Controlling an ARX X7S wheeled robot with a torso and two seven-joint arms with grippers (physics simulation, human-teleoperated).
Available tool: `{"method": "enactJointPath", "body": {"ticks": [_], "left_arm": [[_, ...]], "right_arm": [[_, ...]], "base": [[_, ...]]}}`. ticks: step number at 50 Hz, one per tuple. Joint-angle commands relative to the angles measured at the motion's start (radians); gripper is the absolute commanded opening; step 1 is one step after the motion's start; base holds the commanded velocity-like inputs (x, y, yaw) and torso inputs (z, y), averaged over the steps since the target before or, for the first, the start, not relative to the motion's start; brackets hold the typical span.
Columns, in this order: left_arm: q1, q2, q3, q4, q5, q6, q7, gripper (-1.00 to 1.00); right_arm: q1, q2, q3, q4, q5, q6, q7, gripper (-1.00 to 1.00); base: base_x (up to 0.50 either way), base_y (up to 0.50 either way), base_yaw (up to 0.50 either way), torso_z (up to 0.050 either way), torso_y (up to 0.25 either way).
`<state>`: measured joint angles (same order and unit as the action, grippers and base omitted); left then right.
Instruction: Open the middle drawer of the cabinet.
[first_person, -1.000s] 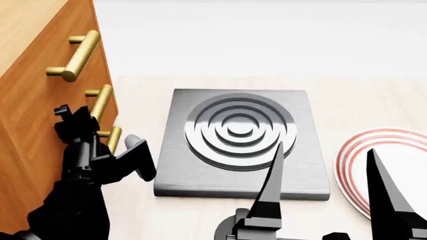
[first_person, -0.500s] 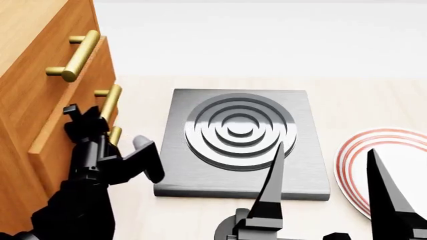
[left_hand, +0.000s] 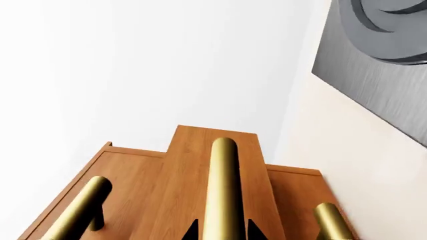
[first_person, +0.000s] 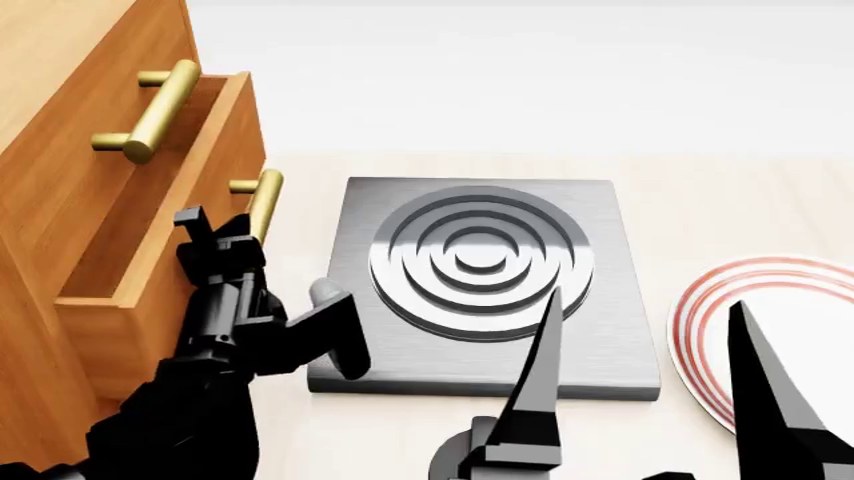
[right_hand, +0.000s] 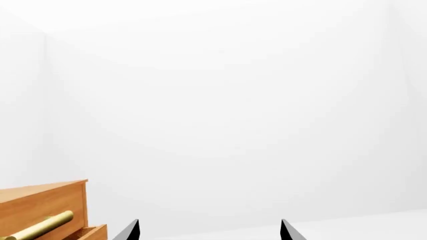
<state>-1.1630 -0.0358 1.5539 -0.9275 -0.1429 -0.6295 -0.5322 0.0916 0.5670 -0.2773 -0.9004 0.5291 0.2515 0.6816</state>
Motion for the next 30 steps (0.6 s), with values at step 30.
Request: {"method": "enactJointPath", "body": {"ticks": [30], "left_arm": [[-0.013, 0.036, 0.022, 0.368, 0.223, -0.046, 0.018, -1.0]], "right_arm": [[-0.004, 0.014, 0.007, -0.008, 0.019, -0.015, 0.009, 1.0]], "base": [[-0.01, 0.0, 0.0, 0.001, 0.003]]}}
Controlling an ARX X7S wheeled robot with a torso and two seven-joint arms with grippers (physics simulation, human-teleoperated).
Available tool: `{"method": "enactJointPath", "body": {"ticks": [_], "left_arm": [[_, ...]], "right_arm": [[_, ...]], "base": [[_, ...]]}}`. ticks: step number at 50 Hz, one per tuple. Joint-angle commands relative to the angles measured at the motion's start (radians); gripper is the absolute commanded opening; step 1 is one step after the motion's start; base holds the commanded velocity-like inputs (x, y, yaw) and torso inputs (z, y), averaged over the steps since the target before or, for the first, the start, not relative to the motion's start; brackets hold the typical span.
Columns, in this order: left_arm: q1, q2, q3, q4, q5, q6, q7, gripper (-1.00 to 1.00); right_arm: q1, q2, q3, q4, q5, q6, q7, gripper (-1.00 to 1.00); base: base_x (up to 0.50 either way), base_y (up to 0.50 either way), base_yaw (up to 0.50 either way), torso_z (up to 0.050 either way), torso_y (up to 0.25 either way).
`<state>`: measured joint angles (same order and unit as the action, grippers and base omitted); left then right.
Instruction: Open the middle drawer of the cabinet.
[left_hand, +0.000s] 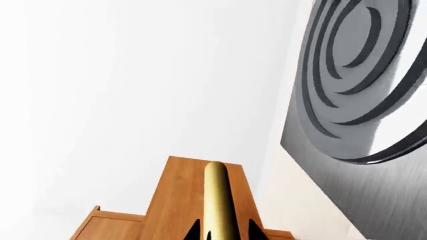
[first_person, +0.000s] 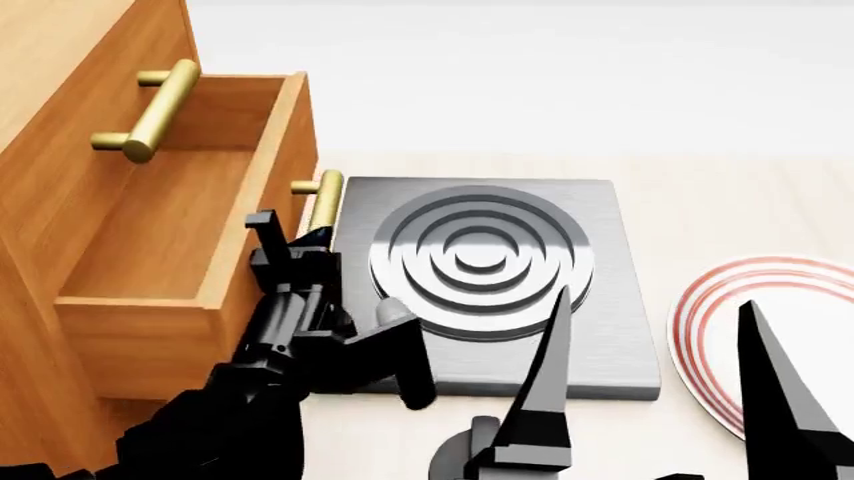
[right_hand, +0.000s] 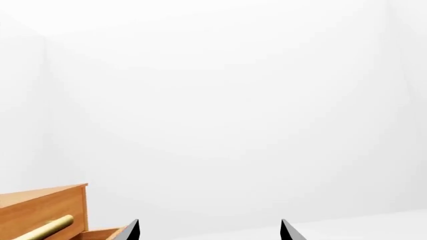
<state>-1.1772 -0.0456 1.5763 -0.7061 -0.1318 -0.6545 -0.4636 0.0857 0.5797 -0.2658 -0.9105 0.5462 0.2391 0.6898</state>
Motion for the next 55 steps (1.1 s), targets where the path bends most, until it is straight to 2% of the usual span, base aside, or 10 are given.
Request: {"method": "enactJointPath", "body": {"ticks": [1, 23, 40, 42, 43, 55], "left_arm": [[0.003, 0.046, 0.0, 0.154, 0.219, -0.022, -0.046, -1.0], [0.033, 0.046, 0.002, 0.321, 0.276, -0.093, -0.026, -1.0], [-0.033, 0.046, -0.002, 0.232, 0.208, 0.03, -0.034, -1.0], [-0.045, 0.046, -0.004, 0.233, 0.184, 0.048, -0.072, -1.0], [-0.051, 0.046, -0.004, 0.228, 0.175, 0.054, -0.075, 1.0], [-0.087, 0.046, -0.008, 0.15, 0.112, 0.121, -0.131, 1.0]], "right_arm": [[0.003, 0.002, -0.006, 0.001, 0.002, -0.001, 0.001, 1.0], [0.002, 0.007, -0.007, 0.0, 0.005, -0.007, 0.007, 1.0], [0.006, 0.008, -0.018, 0.002, 0.002, -0.008, 0.008, 1.0], [0.005, 0.008, -0.019, 0.001, 0.001, -0.008, 0.008, 1.0], [0.006, 0.009, -0.021, 0.001, 0.001, -0.007, 0.008, 1.0], [0.01, 0.01, -0.029, 0.001, -0.003, -0.004, 0.011, 1.0]], "base": [[0.0, 0.0, 0.0, 0.0, 0.01], [0.0, 0.0, 0.0, 0.001, 0.004], [0.0, 0.0, 0.0, 0.0, 0.0], [0.0, 0.0, 0.0, 0.0, 0.0], [0.0, 0.0, 0.0, 0.0, 0.0], [0.0, 0.0, 0.0, 0.0, 0.0]]}}
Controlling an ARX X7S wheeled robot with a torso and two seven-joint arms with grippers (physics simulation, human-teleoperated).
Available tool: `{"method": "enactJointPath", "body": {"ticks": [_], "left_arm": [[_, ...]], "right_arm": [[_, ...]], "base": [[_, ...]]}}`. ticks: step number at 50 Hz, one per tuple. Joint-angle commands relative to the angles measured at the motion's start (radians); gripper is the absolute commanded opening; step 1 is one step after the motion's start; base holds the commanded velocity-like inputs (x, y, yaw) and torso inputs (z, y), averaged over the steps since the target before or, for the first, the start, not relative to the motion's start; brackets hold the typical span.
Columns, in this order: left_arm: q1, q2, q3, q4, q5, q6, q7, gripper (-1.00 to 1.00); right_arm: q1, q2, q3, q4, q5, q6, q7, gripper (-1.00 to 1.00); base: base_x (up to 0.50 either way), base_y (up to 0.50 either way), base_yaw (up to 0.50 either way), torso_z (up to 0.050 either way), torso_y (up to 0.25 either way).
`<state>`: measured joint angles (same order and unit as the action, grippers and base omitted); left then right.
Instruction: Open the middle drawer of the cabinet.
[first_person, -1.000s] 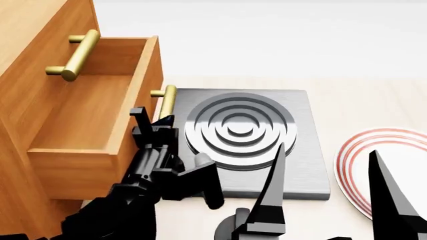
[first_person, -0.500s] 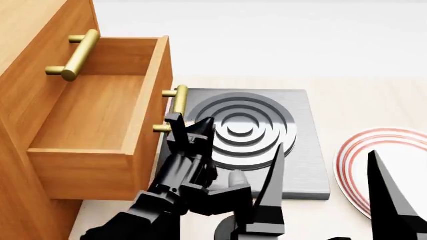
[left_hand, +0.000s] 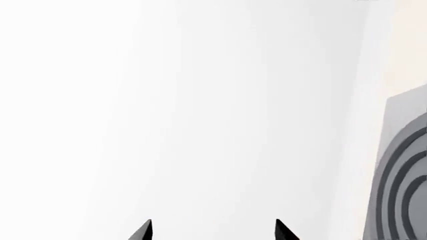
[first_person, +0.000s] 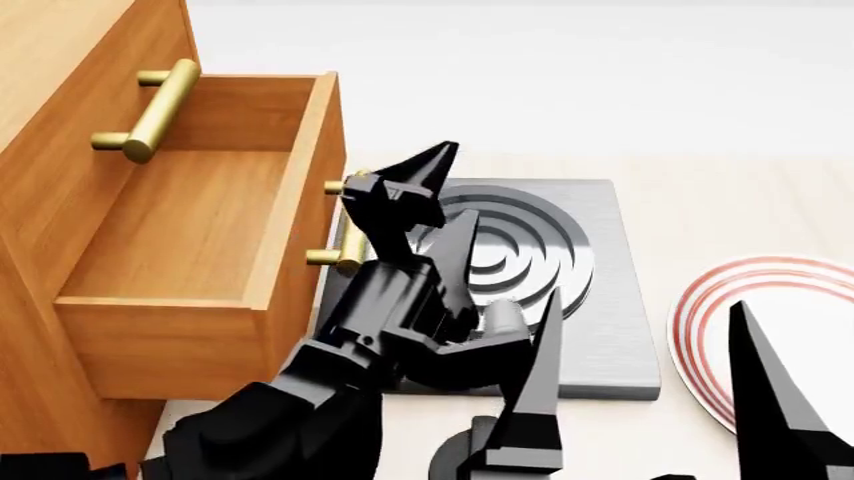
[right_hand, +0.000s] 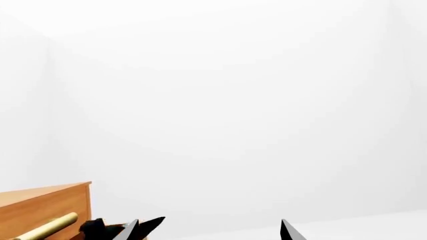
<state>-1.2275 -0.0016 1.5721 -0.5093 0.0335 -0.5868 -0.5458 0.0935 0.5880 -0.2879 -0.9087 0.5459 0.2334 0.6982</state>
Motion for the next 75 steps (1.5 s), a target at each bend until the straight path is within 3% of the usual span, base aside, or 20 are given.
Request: {"method": "enactJointPath", "body": {"ticks": [1, 4, 5, 8, 21, 26, 39, 49, 60, 75], "left_arm": [[-0.047, 0.002, -0.005, -0.051, -0.071, 0.058, -0.054, 1.0], [-0.07, 0.002, -0.01, -0.049, -0.149, 0.065, -0.075, 1.0], [-0.087, 0.002, -0.017, 0.03, -0.211, -0.01, -0.108, 1.0], [-0.135, 0.002, -0.021, 0.026, -0.369, 0.014, -0.145, 1.0], [-0.312, 0.002, -0.047, -0.124, -1.073, 0.227, -0.165, 1.0], [-0.367, 0.002, -0.042, -0.21, -1.186, 0.273, -0.236, 1.0], [-0.433, 0.002, -0.022, -0.362, -1.631, 0.201, -0.088, 1.0], [-0.477, 0.002, -0.001, -0.389, -1.703, 0.169, -0.137, 1.0], [-0.465, 0.002, 0.01, -0.419, -1.903, 0.113, -0.044, 1.0], [-0.45, 0.002, 0.028, -0.43, -1.926, 0.095, -0.031, 1.0]], "right_arm": [[0.003, 0.001, -0.007, -0.001, -0.003, 0.002, 0.003, 1.0], [0.005, 0.002, -0.01, -0.001, -0.005, 0.004, 0.003, 1.0], [0.005, 0.002, -0.011, -0.001, -0.006, 0.004, 0.004, 1.0], [0.006, 0.002, -0.014, -0.002, -0.008, 0.005, 0.004, 1.0], [0.019, -0.003, -0.036, -0.003, -0.02, 0.022, 0.01, 1.0], [0.021, -0.003, -0.04, 0.0, -0.021, 0.023, 0.01, 1.0], [0.012, 0.014, -0.018, -0.002, -0.005, 0.009, 0.013, 1.0], [0.005, 0.02, -0.008, 0.009, 0.004, -0.003, 0.011, 1.0], [-0.001, 0.025, -0.01, 0.0, 0.002, -0.002, 0.017, 1.0], [0.002, 0.028, -0.016, 0.0, -0.001, 0.001, 0.022, 1.0]], "base": [[0.0, 0.0, 0.0, 0.0, 0.0], [0.0, 0.0, 0.0, 0.0, 0.0], [0.0, 0.0, 0.0, 0.0, 0.0], [0.0, 0.0, 0.0, 0.0, 0.0], [0.0, 0.0, 0.0, 0.0, 0.0], [0.0, 0.0, 0.0, 0.0, 0.0], [0.0, 0.0, 0.0, 0.0, 0.0], [0.0, 0.0, 0.0, 0.0, 0.0], [0.0, 0.0, 0.0, 0.0, 0.0], [0.0, 0.0, 0.0, 0.0, 0.0]]}}
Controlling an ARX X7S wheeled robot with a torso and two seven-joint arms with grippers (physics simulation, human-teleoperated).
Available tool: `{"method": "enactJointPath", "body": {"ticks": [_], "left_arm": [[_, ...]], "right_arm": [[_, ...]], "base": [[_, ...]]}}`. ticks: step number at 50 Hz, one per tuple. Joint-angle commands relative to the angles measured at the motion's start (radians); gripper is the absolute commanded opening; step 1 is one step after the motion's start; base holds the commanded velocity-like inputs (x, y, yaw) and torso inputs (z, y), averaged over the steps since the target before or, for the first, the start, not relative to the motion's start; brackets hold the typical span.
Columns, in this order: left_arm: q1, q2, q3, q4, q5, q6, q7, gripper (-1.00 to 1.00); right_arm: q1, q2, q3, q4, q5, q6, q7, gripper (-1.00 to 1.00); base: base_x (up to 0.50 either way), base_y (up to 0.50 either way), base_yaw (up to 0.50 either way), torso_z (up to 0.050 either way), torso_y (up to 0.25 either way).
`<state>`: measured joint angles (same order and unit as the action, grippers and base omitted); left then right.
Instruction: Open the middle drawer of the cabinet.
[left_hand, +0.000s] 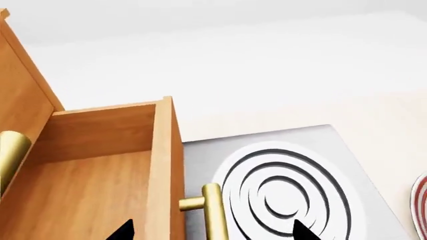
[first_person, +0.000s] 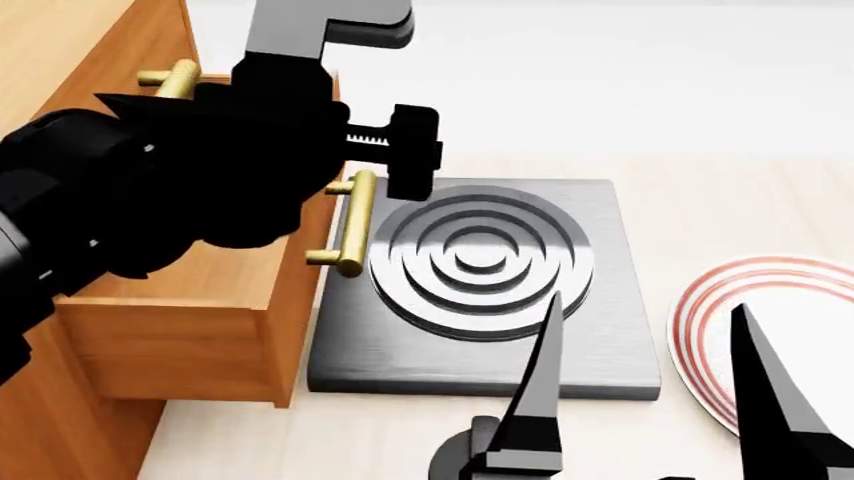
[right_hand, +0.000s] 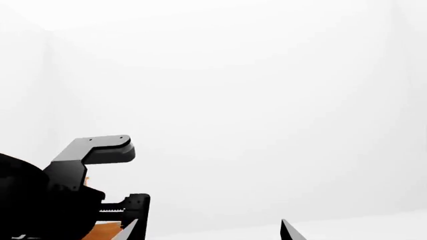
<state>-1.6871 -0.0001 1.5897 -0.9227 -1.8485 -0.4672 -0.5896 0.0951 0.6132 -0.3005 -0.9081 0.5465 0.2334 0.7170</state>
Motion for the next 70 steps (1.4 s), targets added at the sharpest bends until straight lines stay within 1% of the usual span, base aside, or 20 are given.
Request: {"method": "enactJointPath", "body": {"ticks": [1, 7, 10, 19, 48, 50, 56, 59, 60, 64, 70], "left_arm": [[0.012, 0.0, 0.008, -0.024, -0.049, -0.029, 0.007, 1.0], [0.027, 0.0, 0.009, -0.042, -0.077, -0.026, 0.0, 1.0], [0.036, 0.0, 0.018, -0.04, -0.05, -0.046, -0.004, 1.0], [0.055, 0.0, 0.011, -0.066, -0.044, -0.039, -0.03, 1.0], [0.129, 0.0, 0.008, -0.084, -0.009, -0.052, 0.011, 1.0], [0.129, 0.0, 0.013, -0.081, 0.01, -0.049, 0.003, 1.0], [0.13, 0.0, 0.007, -0.087, -0.021, -0.042, 0.008, 1.0], [0.137, 0.0, 0.008, -0.096, -0.029, -0.013, -0.016, 1.0], [0.145, 0.0, 0.0, -0.108, -0.06, -0.008, -0.009, 1.0], [0.156, 0.0, 0.011, -0.116, -0.081, -0.001, -0.001, 1.0], [0.158, 0.0, 0.011, -0.072, -0.117, 0.004, 0.003, 1.0]], "right_arm": [[0.001, 0.003, -0.003, -0.002, -0.001, 0.001, 0.004, 1.0], [-0.001, 0.004, 0.001, 0.002, 0.004, -0.004, 0.004, 1.0], [0.004, 0.003, -0.005, 0.003, 0.002, -0.001, 0.003, 1.0], [0.004, 0.005, -0.007, 0.002, 0.002, -0.003, 0.004, 1.0], [0.012, 0.005, -0.02, 0.009, 0.001, 0.0, 0.009, 1.0], [0.012, 0.005, -0.02, 0.01, 0.001, 0.0, 0.01, 1.0], [0.014, 0.005, -0.024, 0.008, -0.002, 0.002, 0.011, 1.0], [0.014, 0.006, -0.025, 0.008, -0.002, 0.003, 0.013, 1.0], [0.016, 0.005, -0.025, 0.008, -0.002, 0.003, 0.013, 1.0], [0.018, 0.005, -0.027, 0.011, -0.001, 0.004, 0.013, 1.0], [0.018, 0.007, -0.028, 0.009, -0.001, 0.003, 0.014, 1.0]], "base": [[0.0, 0.0, 0.0, 0.0, 0.0], [0.0, 0.0, 0.0, 0.0, 0.0], [0.0, 0.0, 0.0, 0.0, 0.0], [0.0, 0.0, 0.0, 0.0, 0.0], [0.0, 0.0, 0.0, 0.0, 0.0], [0.0, 0.0, 0.0, 0.0, 0.0], [0.0, 0.0, 0.0, 0.0, 0.0], [0.0, 0.0, 0.0, 0.0, 0.0], [0.0, 0.0, 0.0, 0.0, 0.0], [0.0, 0.0, 0.0, 0.0, 0.0], [0.0, 0.0, 0.0, 0.0, 0.0]]}}
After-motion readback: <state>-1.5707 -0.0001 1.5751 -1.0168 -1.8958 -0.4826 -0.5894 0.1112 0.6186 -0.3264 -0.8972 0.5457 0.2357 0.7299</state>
